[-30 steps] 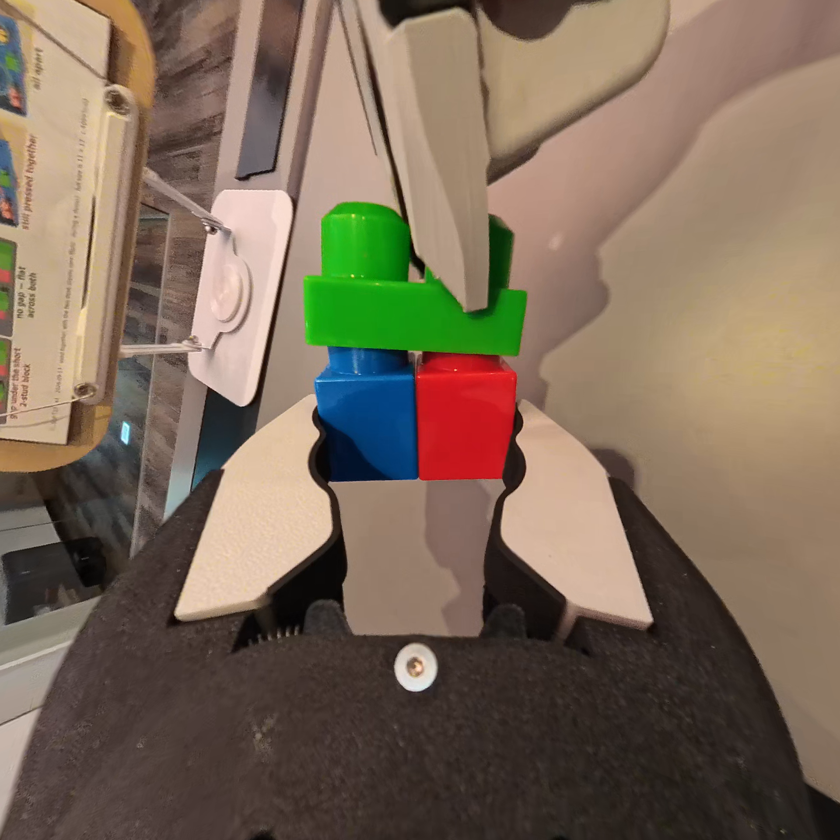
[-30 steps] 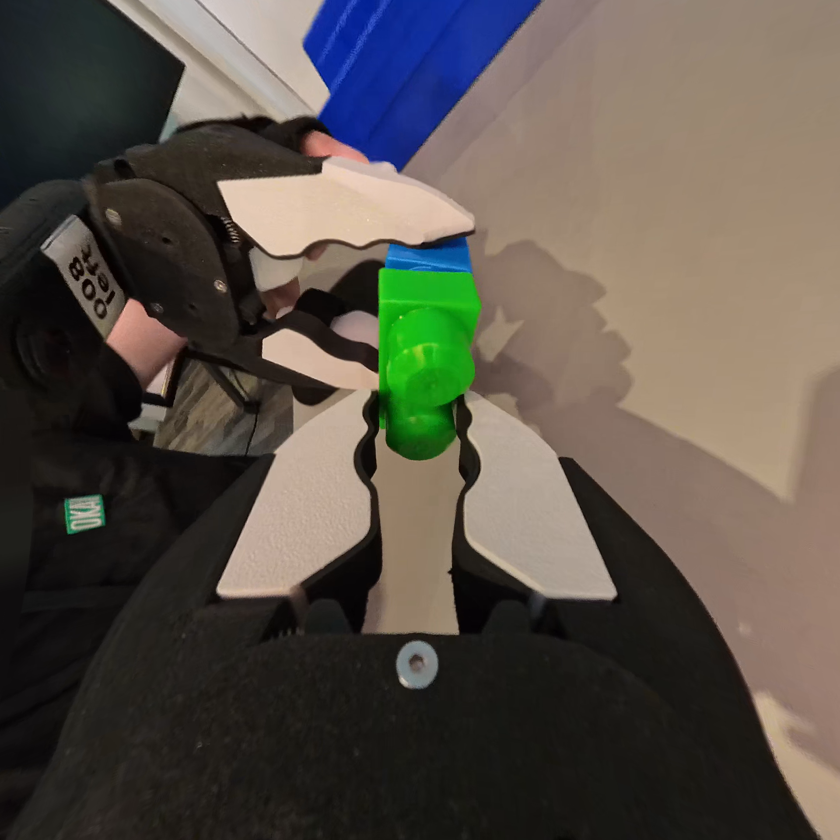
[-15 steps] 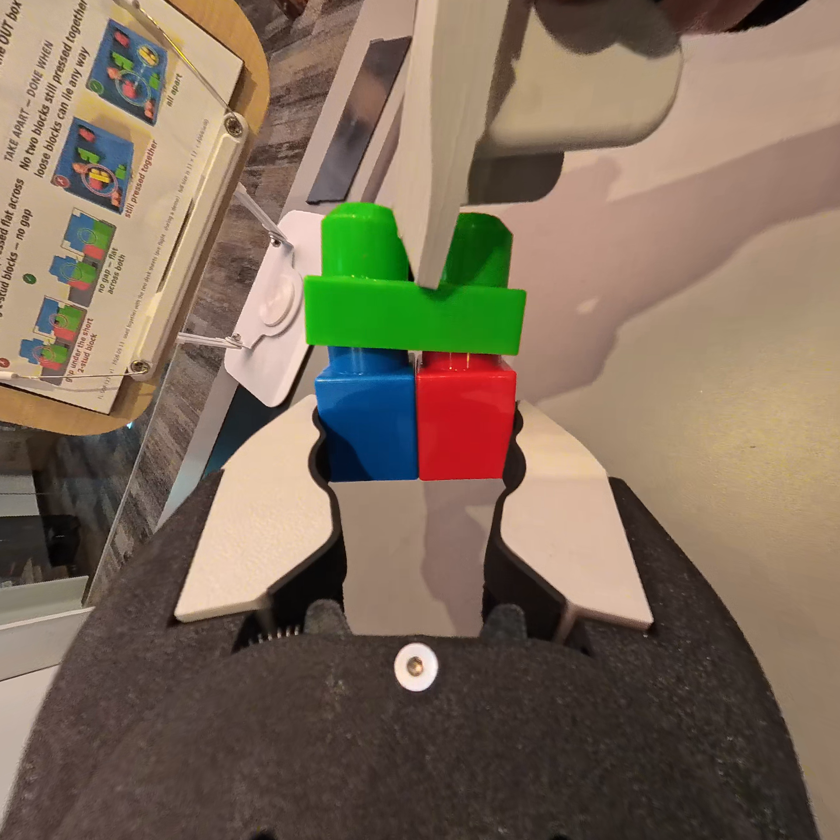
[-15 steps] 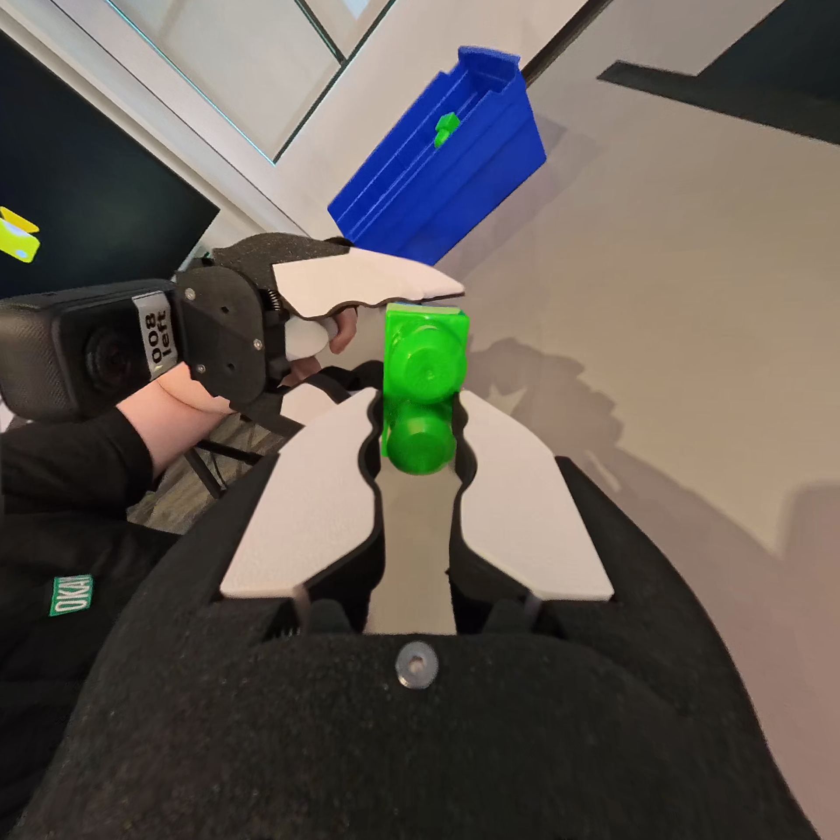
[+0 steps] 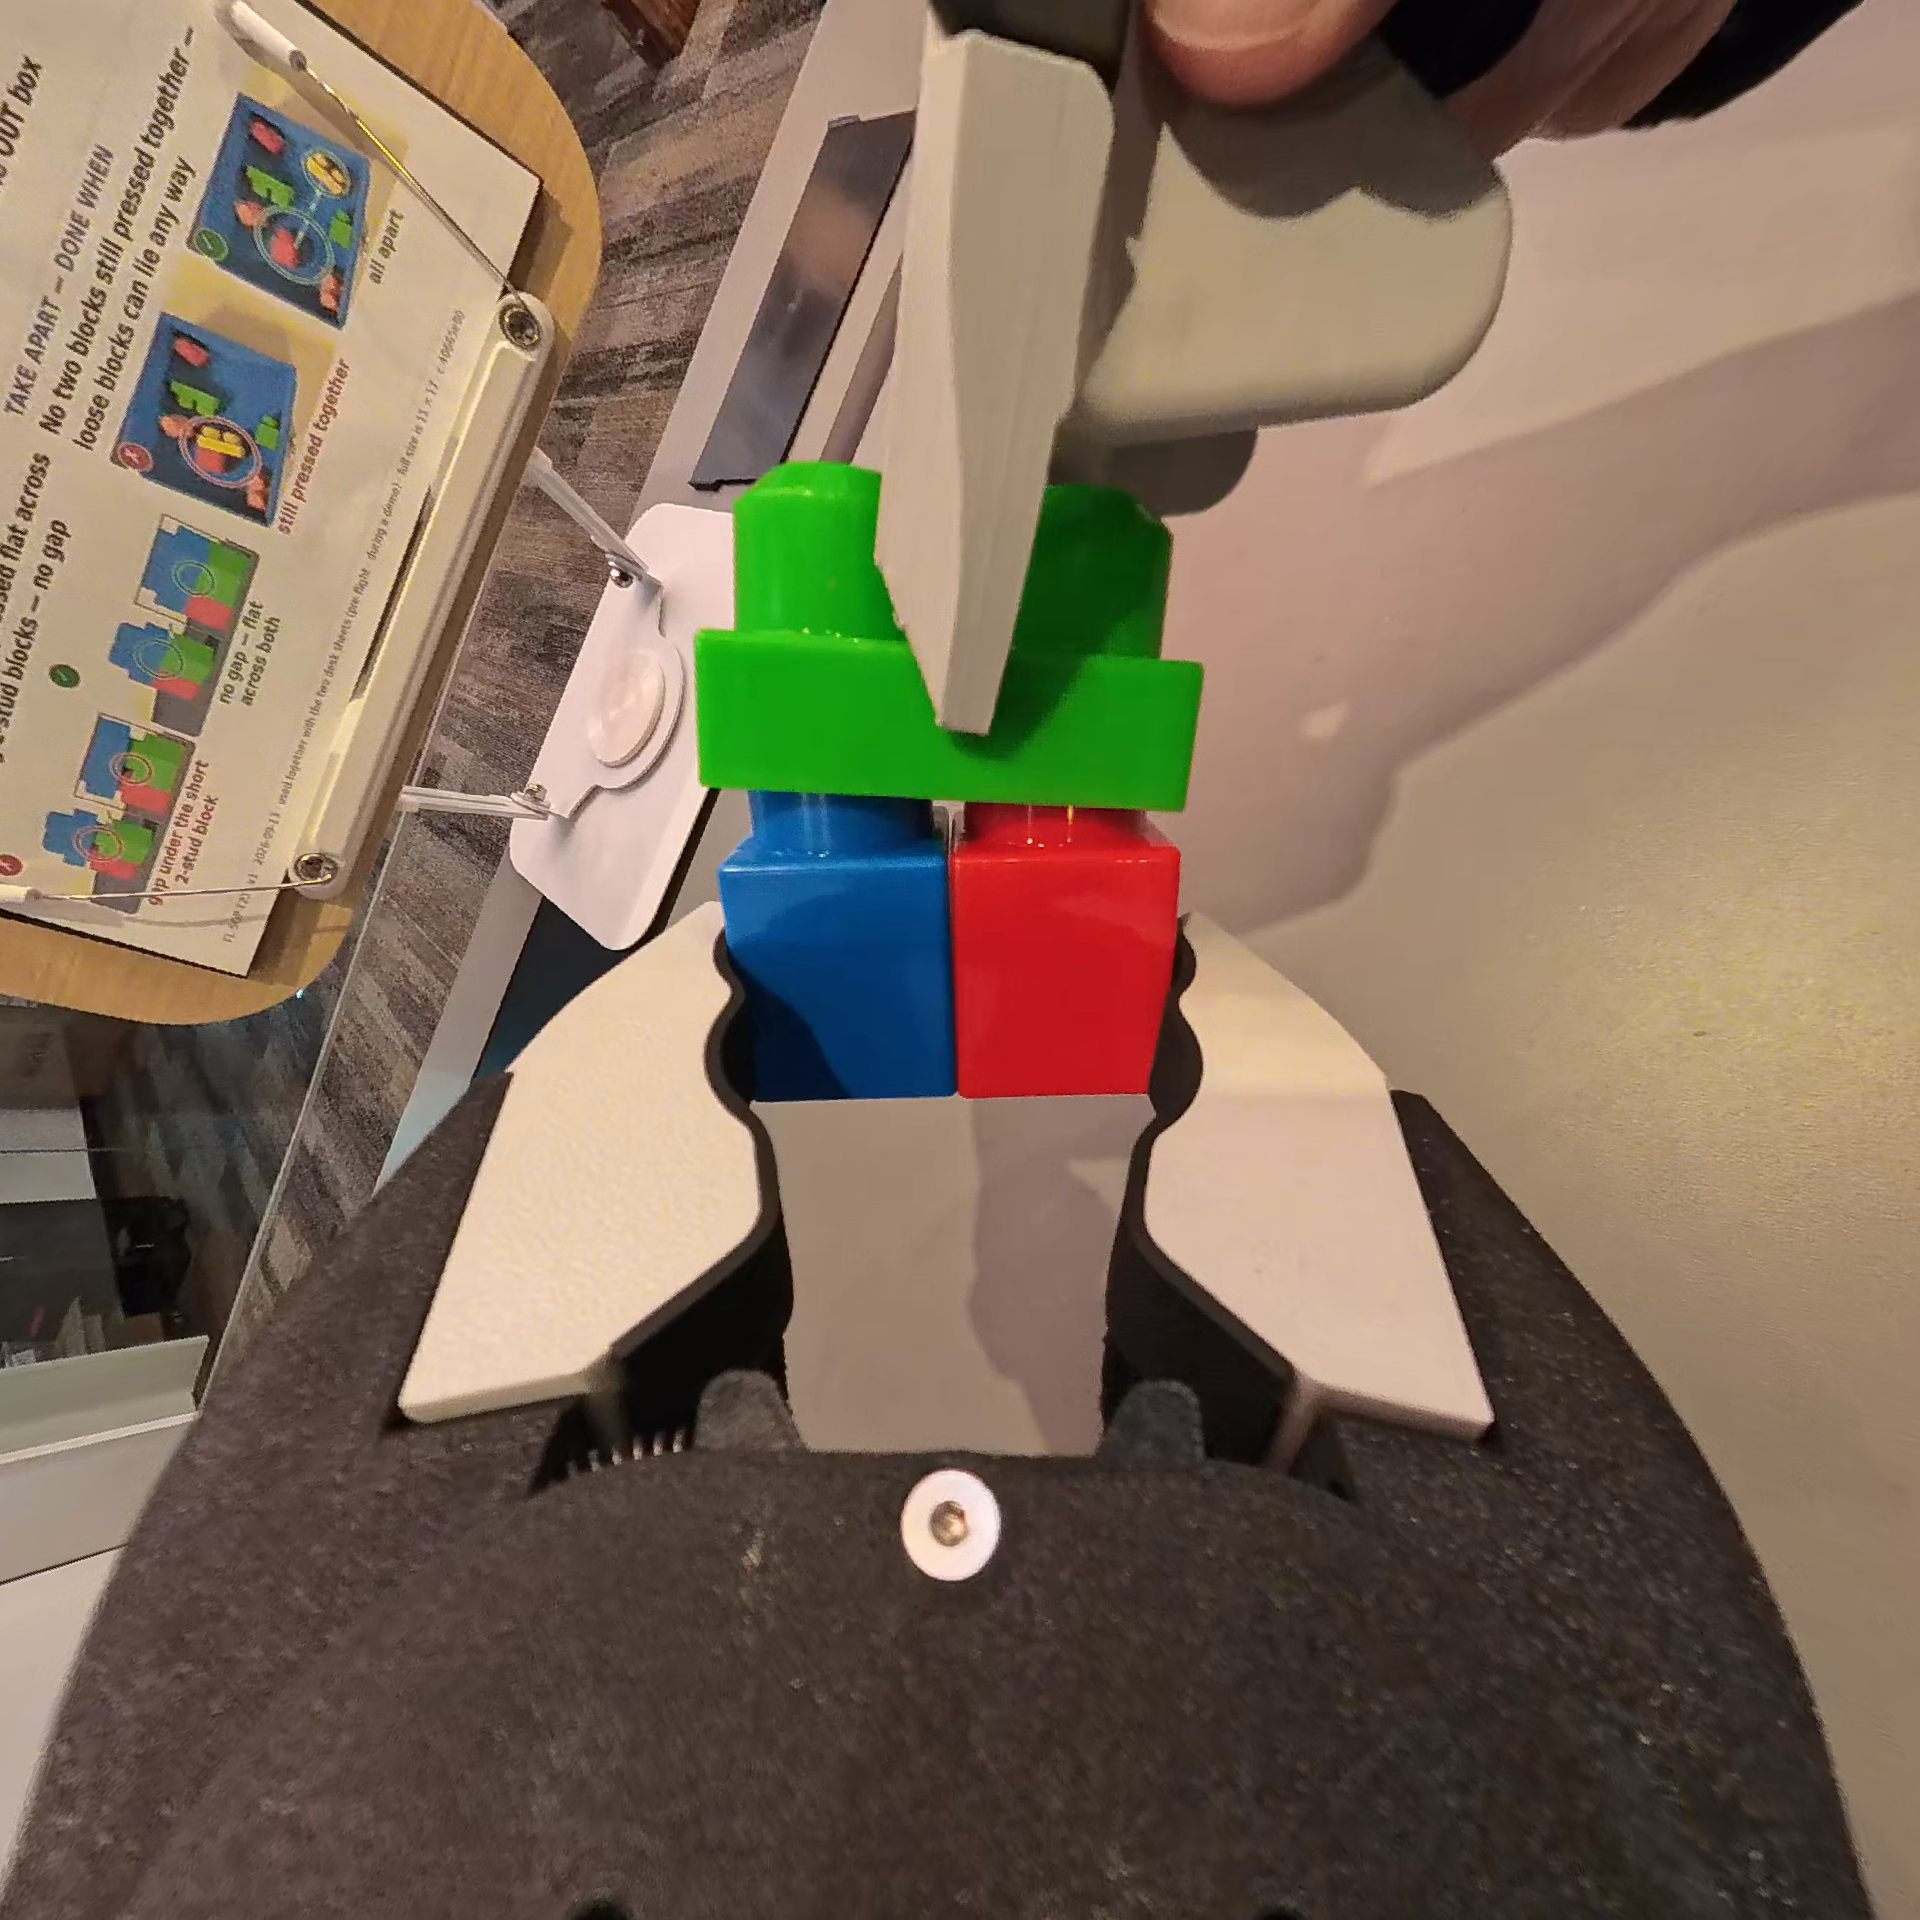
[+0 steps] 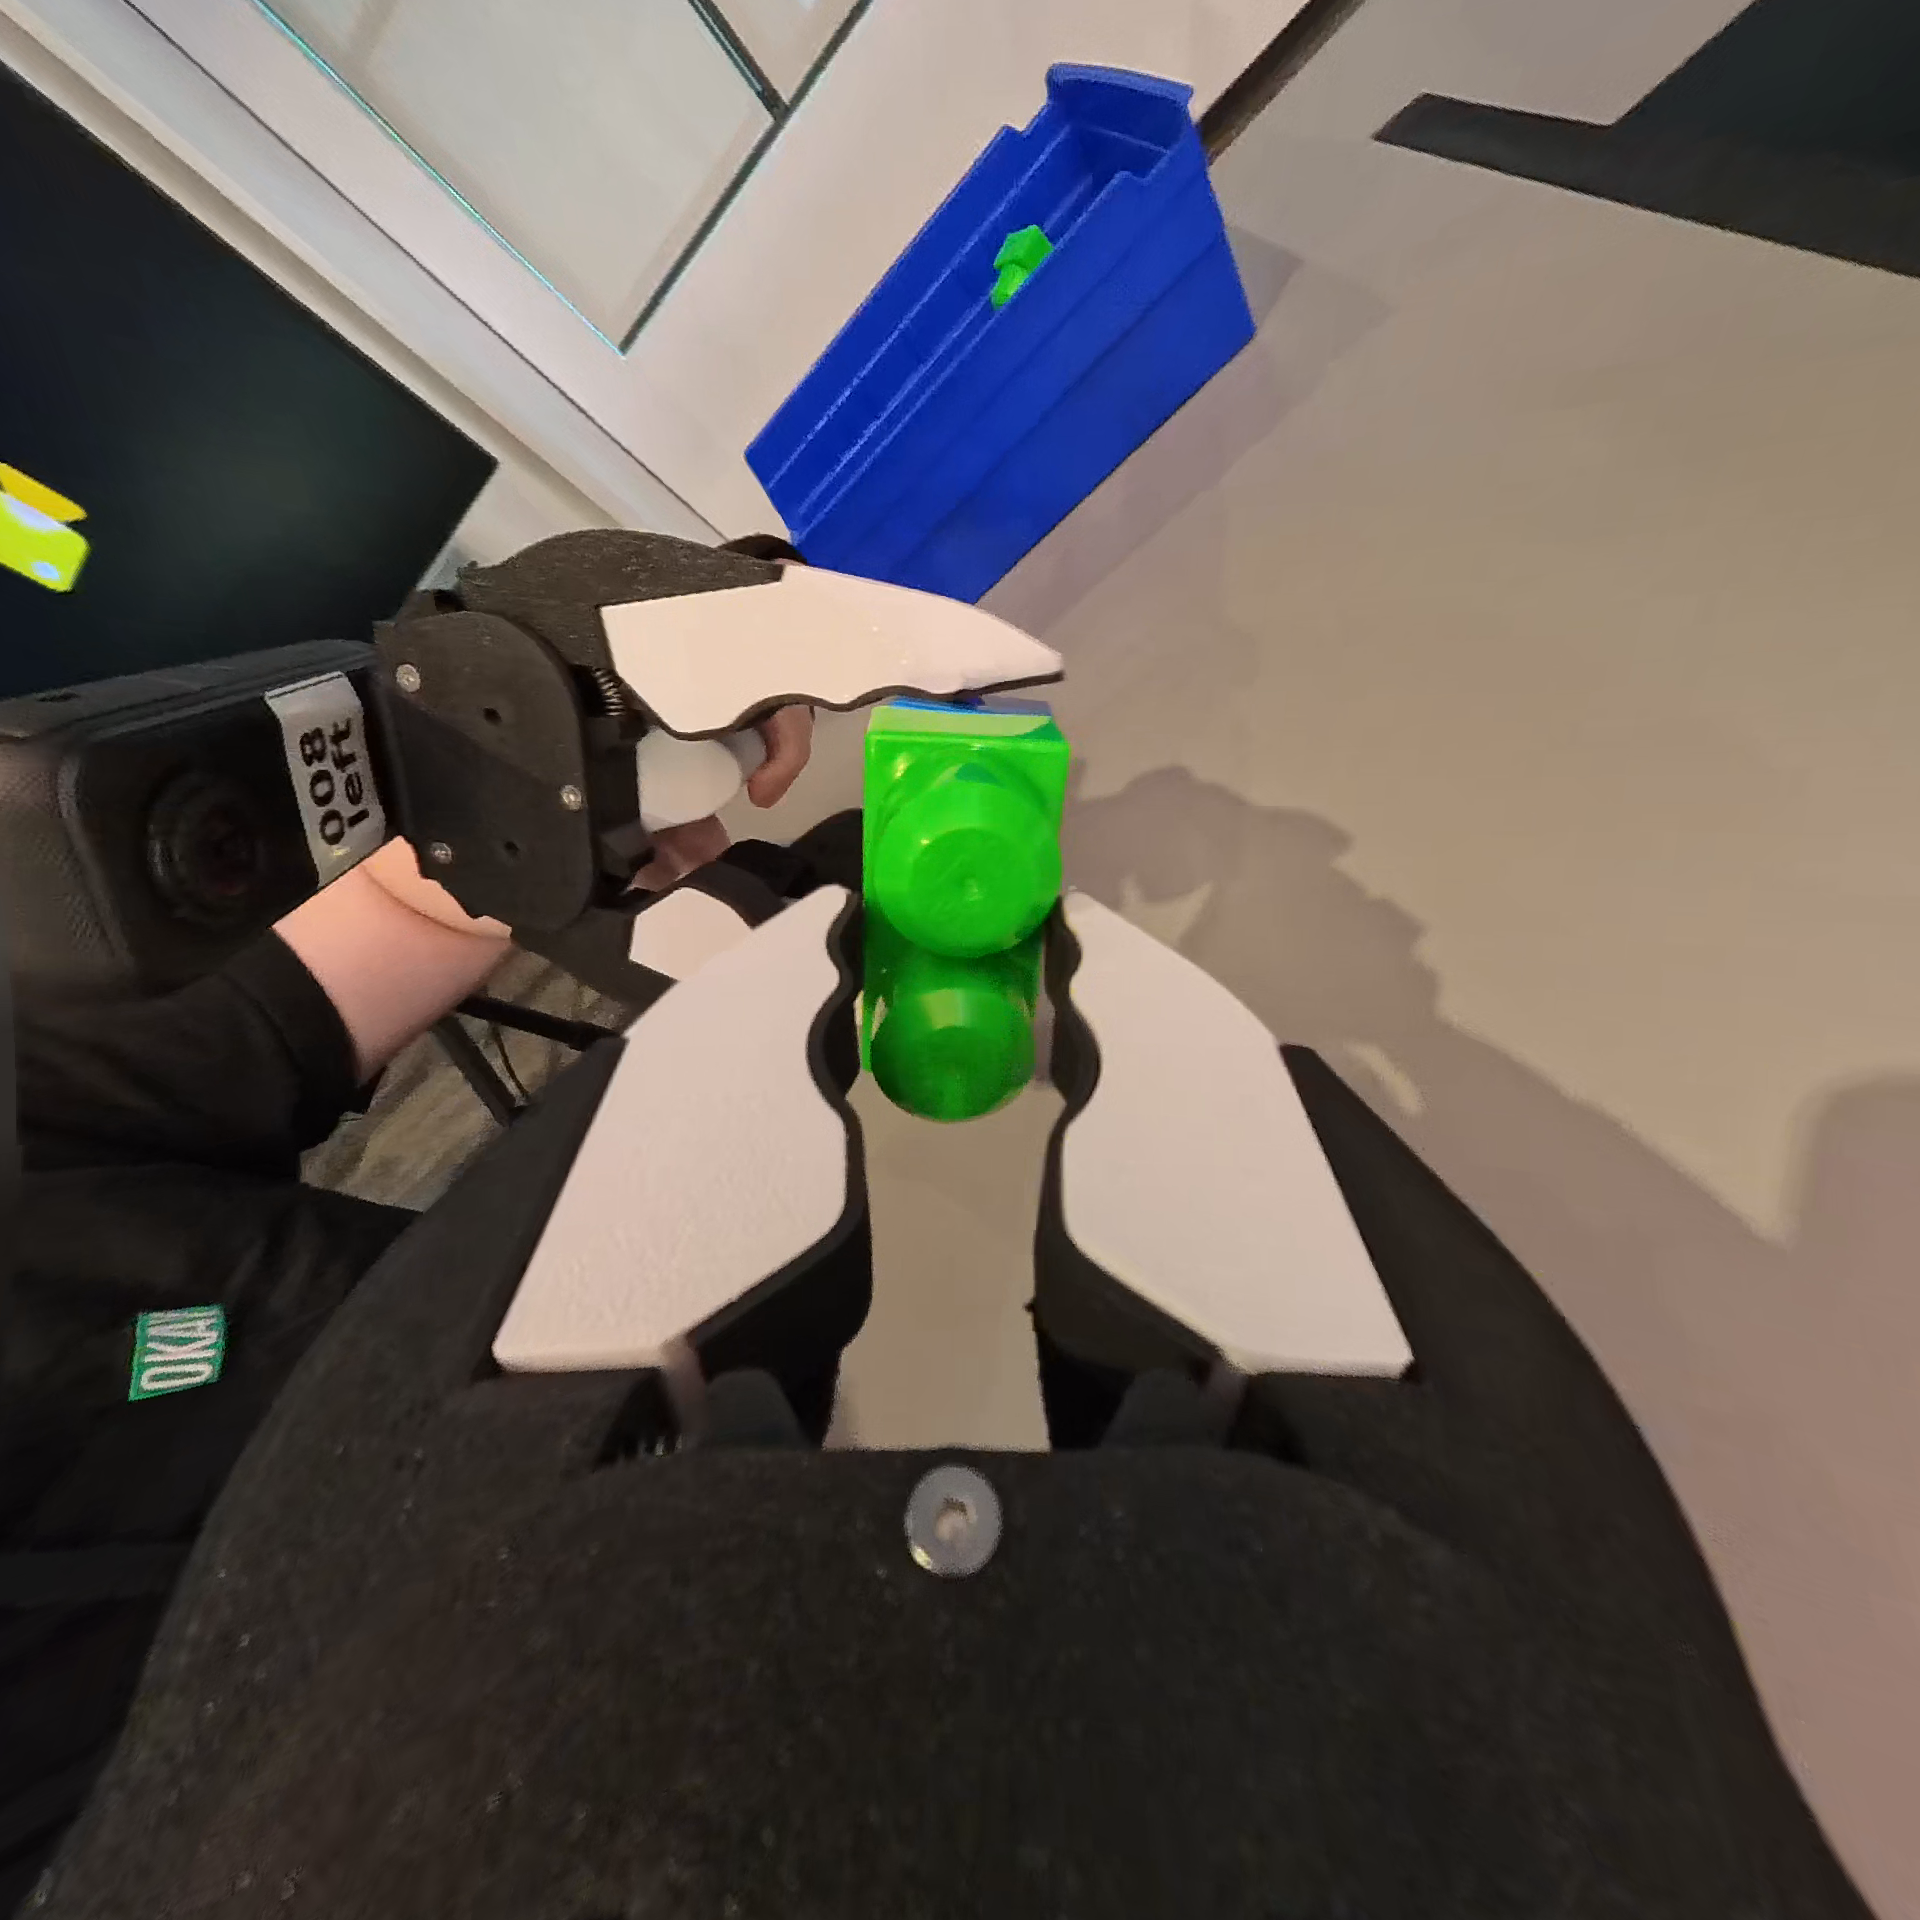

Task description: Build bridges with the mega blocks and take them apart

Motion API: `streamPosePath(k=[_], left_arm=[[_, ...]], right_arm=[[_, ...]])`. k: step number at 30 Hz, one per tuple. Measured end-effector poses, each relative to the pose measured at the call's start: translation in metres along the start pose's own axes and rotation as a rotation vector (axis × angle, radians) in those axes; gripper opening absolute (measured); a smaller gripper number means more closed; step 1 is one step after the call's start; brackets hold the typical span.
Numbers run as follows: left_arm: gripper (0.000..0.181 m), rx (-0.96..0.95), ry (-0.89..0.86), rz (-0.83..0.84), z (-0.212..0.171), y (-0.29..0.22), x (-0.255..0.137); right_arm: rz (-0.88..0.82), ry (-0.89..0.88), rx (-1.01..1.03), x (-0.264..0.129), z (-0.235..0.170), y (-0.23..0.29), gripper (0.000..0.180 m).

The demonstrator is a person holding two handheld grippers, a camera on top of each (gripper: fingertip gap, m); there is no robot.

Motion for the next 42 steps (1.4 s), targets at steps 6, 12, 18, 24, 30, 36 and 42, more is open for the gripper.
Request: streamPosePath(k=[6, 12, 18, 24, 30, 36, 42], left_arm=[[0.075, 0.023, 0.005, 0.005, 0.001, -0.001, 0.000], [0.075, 0.052, 0.005, 0.004, 0.004, -0.005, -0.001], [0.074, 0.050, -0.004, 0.019, 0.006, -0.005, -0.002], [0.074, 0.035, 0.014, 0.029, 0.003, -0.003, 0.001], [0.074, 0.023, 0.020, 0.034, -0.001, -0.002, 0.003], [0.074, -0.020, 0.027, 0.013, -0.005, 0.000, 0.005], [0.074, -0.036, 0.059, 0.019, -0.012, -0.001, 0.012]], right_arm=[[0.002, 0.019, -0.005, -0.001, -0.002, 0.000, 0.033], [-0.030, 0.067, -0.022, -0.002, -0.008, 0.002, 0.032], [-0.030, 0.057, -0.015, -0.002, -0.008, 0.004, 0.032], [-0.050, 0.034, -0.013, 0.001, -0.006, 0.001, 0.033], [-0.081, 0.026, -0.021, 0.005, -0.005, -0.002, 0.033], [-0.092, -0.002, -0.003, 0.009, -0.003, -0.004, 0.033], [-0.134, -0.016, 0.007, 0.013, -0.002, -0.011, 0.033]])
Point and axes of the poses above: each gripper's, where its closed fingertips meet, x out along the fingers, z out of its top, y = z × x across the jaws, the point moved 1 cm from there along -x, back along the fingers, and after that the axes turned 9 degrees about x, right-handed, at the moved point
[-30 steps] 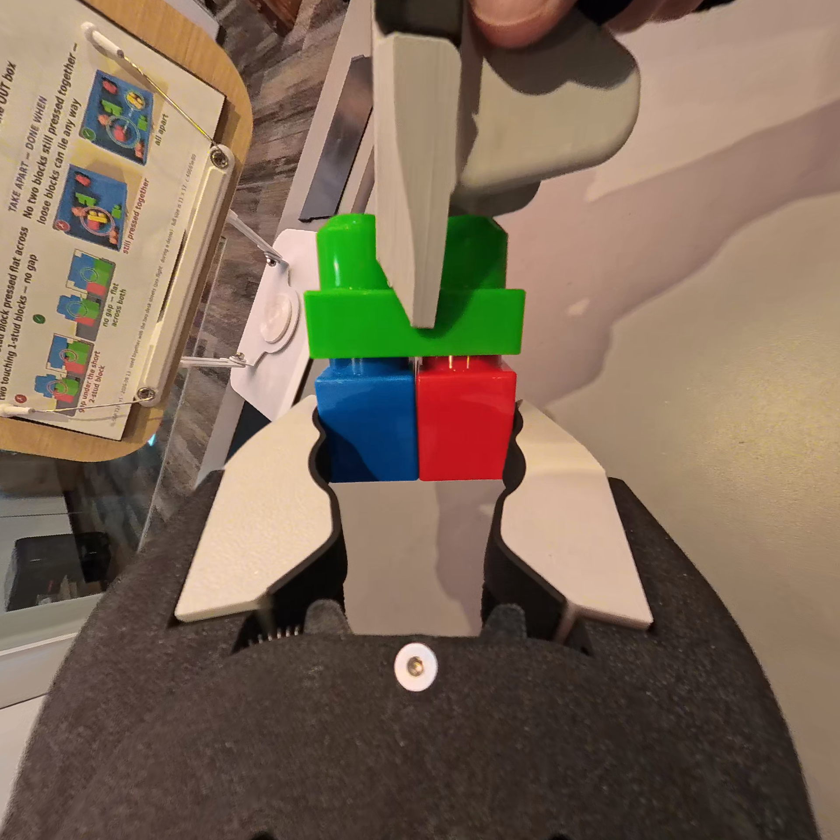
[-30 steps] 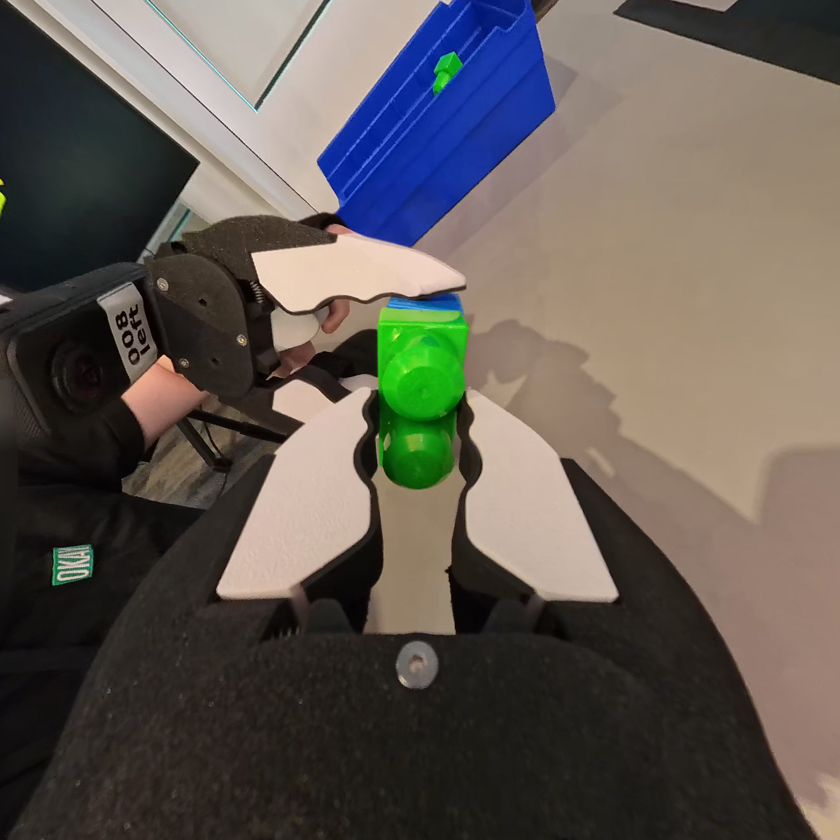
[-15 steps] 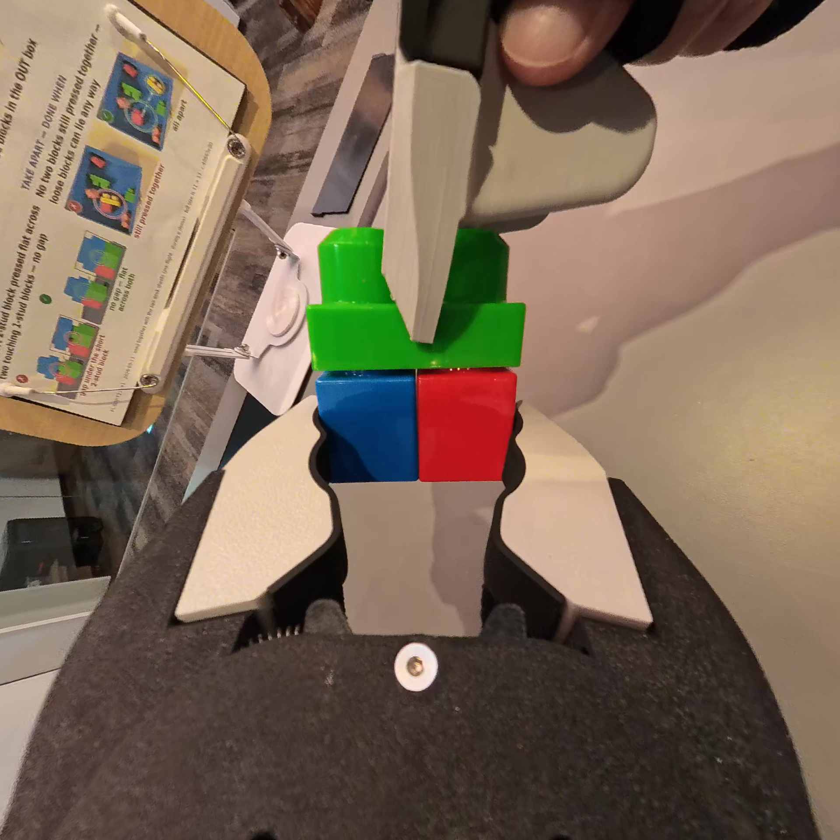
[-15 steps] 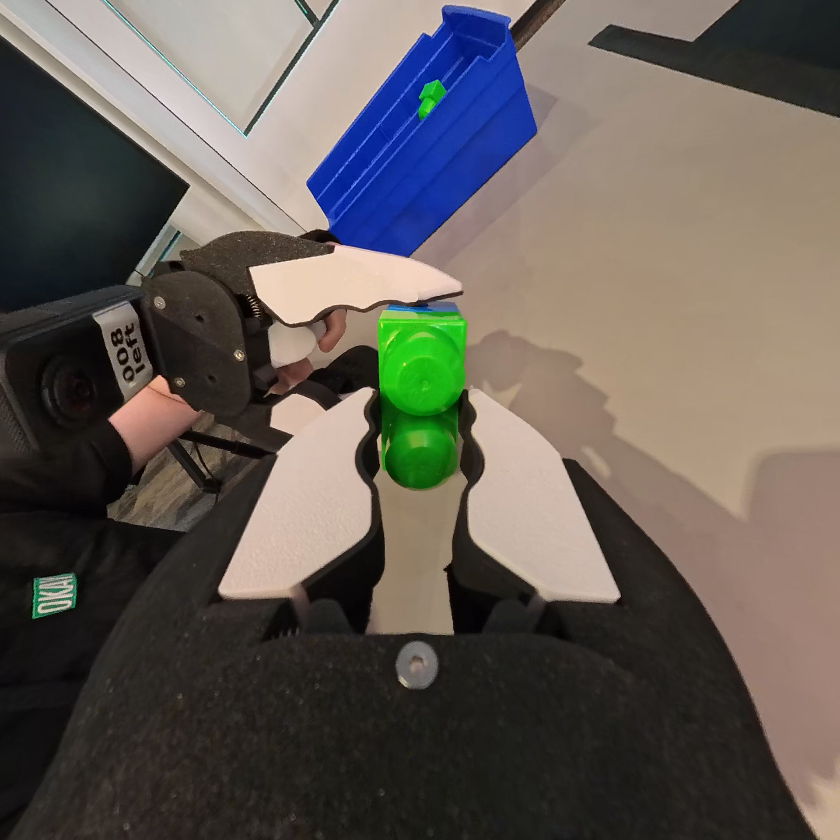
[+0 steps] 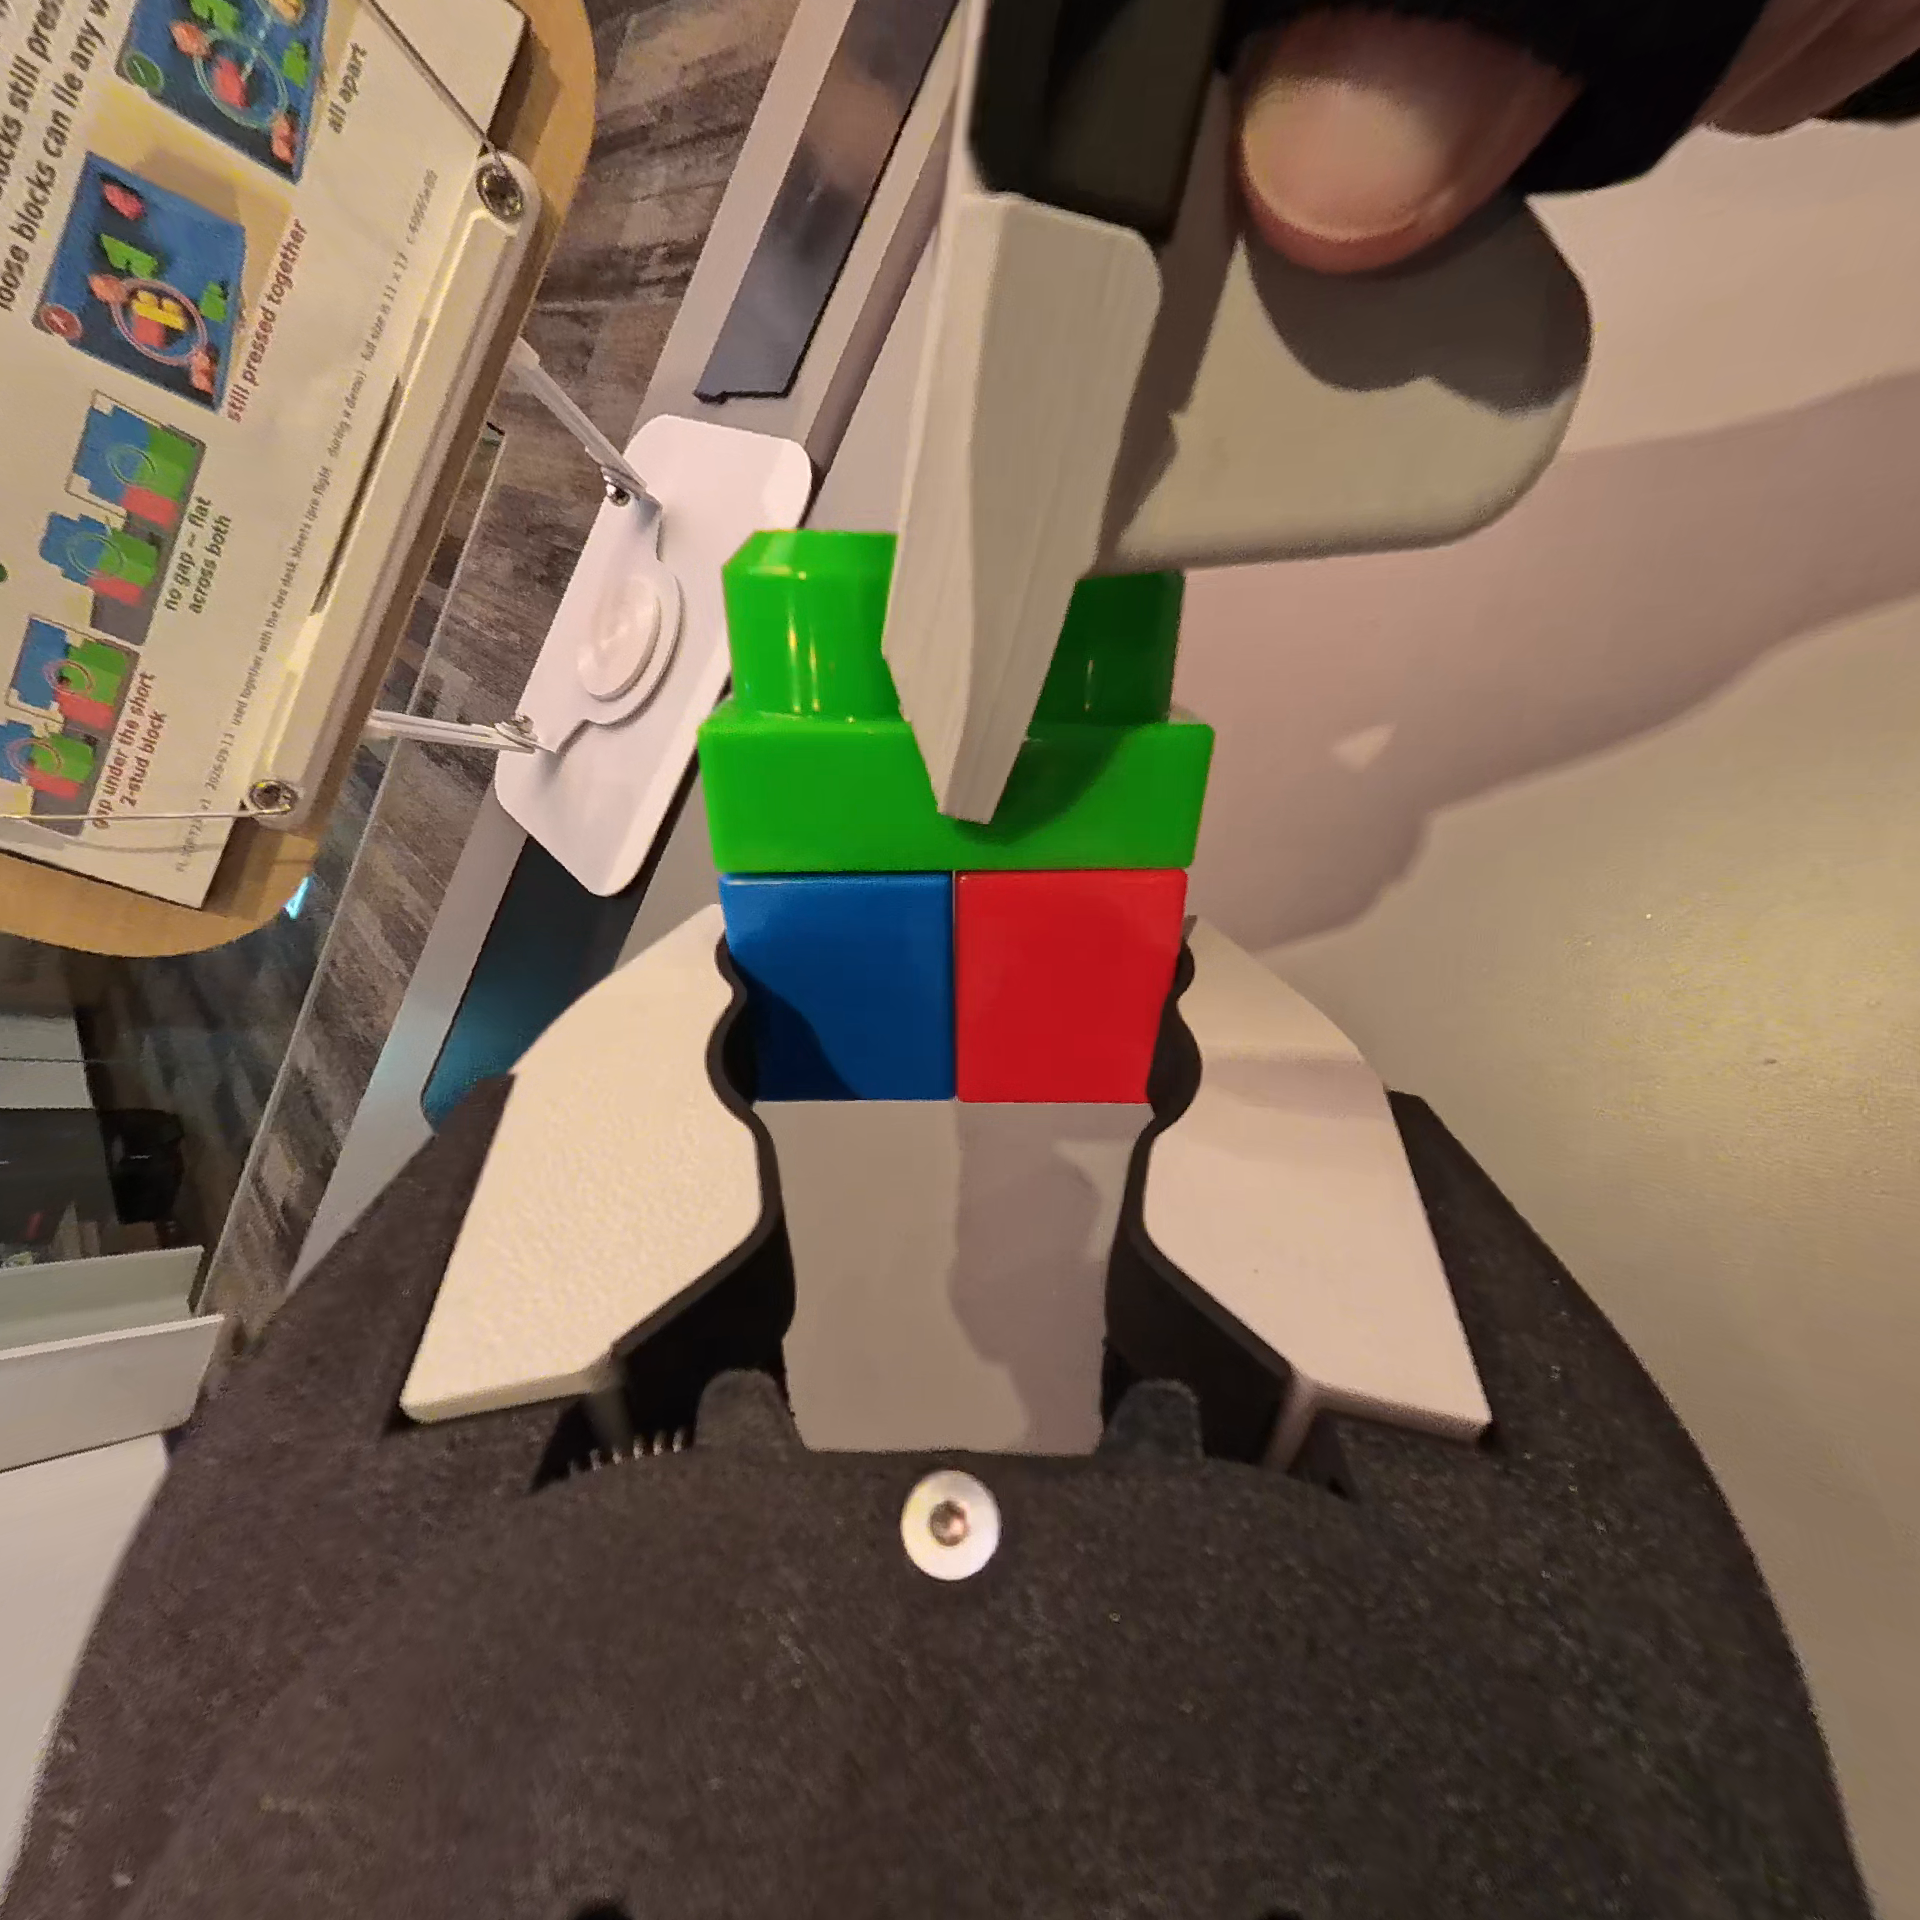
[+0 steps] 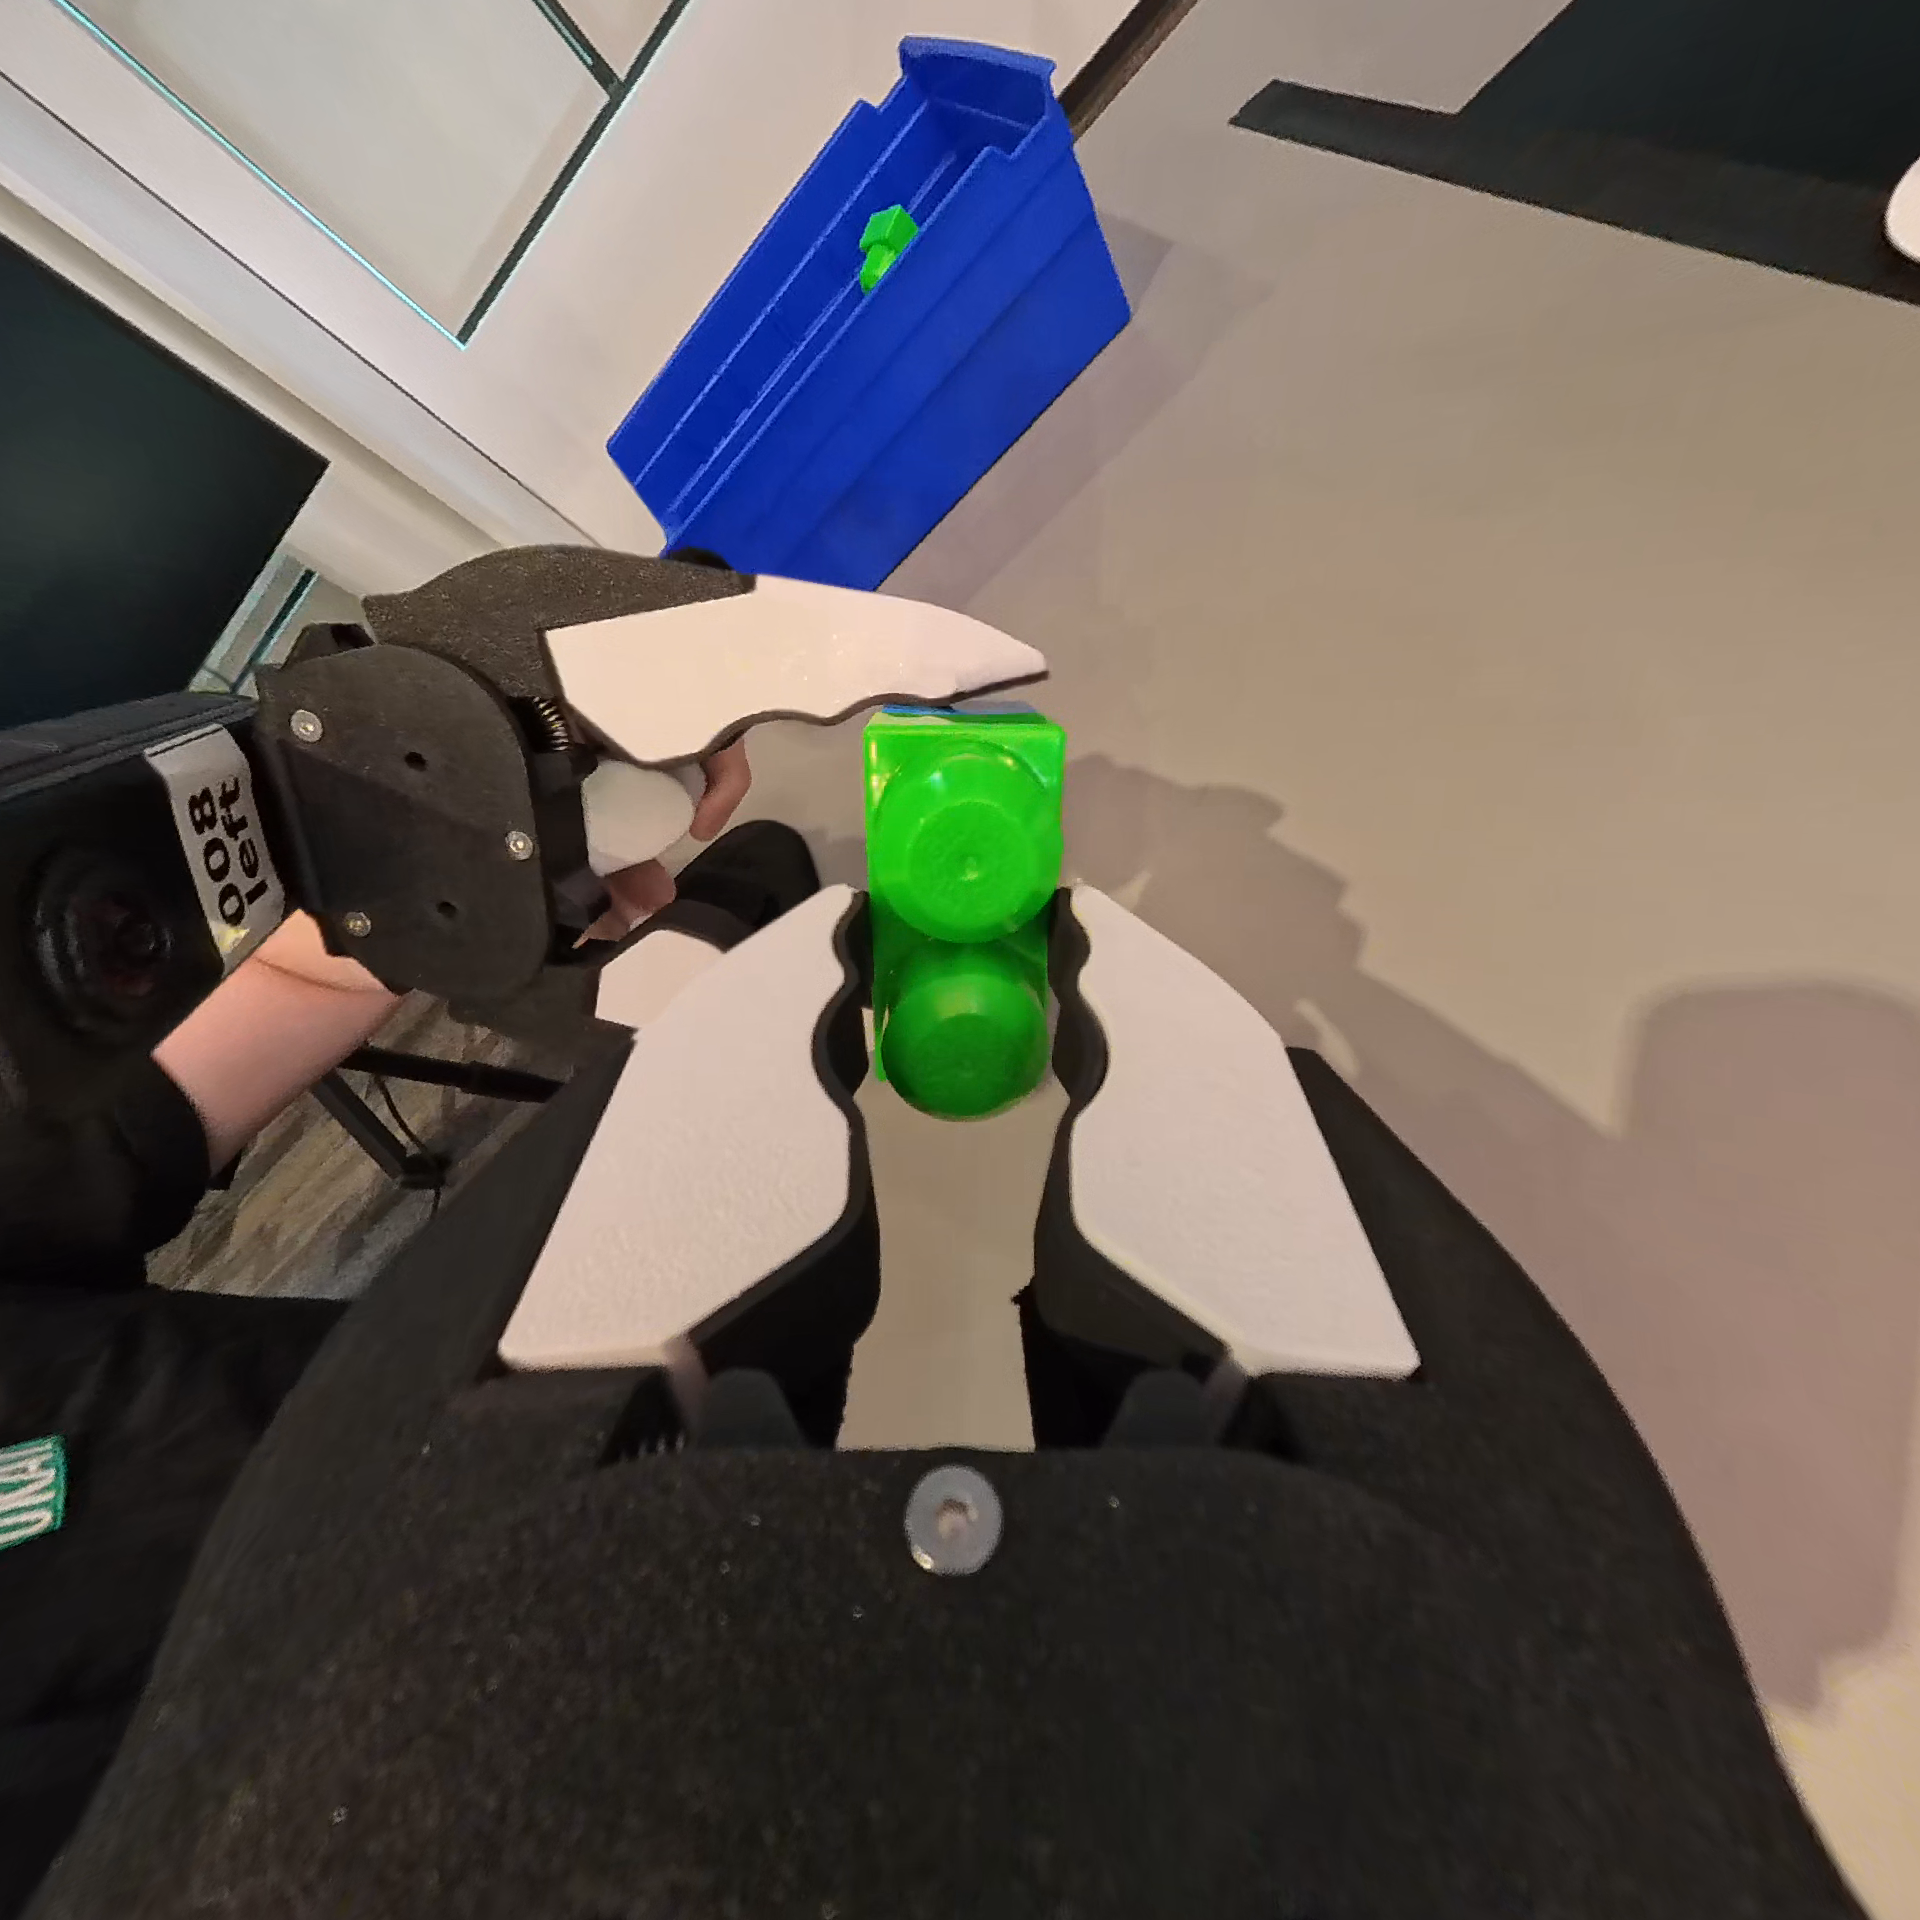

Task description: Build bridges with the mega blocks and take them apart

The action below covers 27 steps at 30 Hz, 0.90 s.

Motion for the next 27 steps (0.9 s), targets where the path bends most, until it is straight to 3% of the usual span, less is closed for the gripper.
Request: streamPosePath(k=[6, 9, 11, 16, 18, 21, 24, 27], left_arm=[[0.074, -0.002, 0.012, -0.014, -0.002, 0.001, 0.007], [0.075, 0.021, -0.001, -0.005, 0.006, 0.006, 0.006], [0.075, -0.045, -0.058, -0.040, 0.016, 0.006, 0.004], [0.101, -0.183, -0.071, -0.149, 0.015, 0.001, 0.000], [0.097, -0.290, -0.094, -0.206, 0.011, -0.003, -0.005], [0.062, -0.582, -0.339, -0.320, 0.016, -0.001, -0.025], [0.061, -0.955, -0.762, -0.468, 0.022, 0.023, -0.054], [0.059, -1.032, -0.904, -0.530, 0.017, 0.036, -0.063]], right_arm=[[-0.035, -0.009, -0.017, 0.000, 0.002, -0.005, 0.032], [0.053, -0.036, 0.009, -0.008, 0.006, -0.007, 0.032], [0.137, -0.066, 0.049, -0.015, 0.010, -0.007, 0.032], [0.257, -0.119, 0.077, -0.026, 0.016, -0.013, 0.032], [0.316, -0.146, 0.064, -0.032, 0.019, -0.014, 0.032], [0.420, -0.180, 0.006, -0.040, 0.021, -0.009, 0.032], [0.507, -0.213, -0.085, -0.045, 0.021, 0.002, 0.032], [0.517, -0.234, -0.202, -0.044, 0.019, 0.014, 0.032]])
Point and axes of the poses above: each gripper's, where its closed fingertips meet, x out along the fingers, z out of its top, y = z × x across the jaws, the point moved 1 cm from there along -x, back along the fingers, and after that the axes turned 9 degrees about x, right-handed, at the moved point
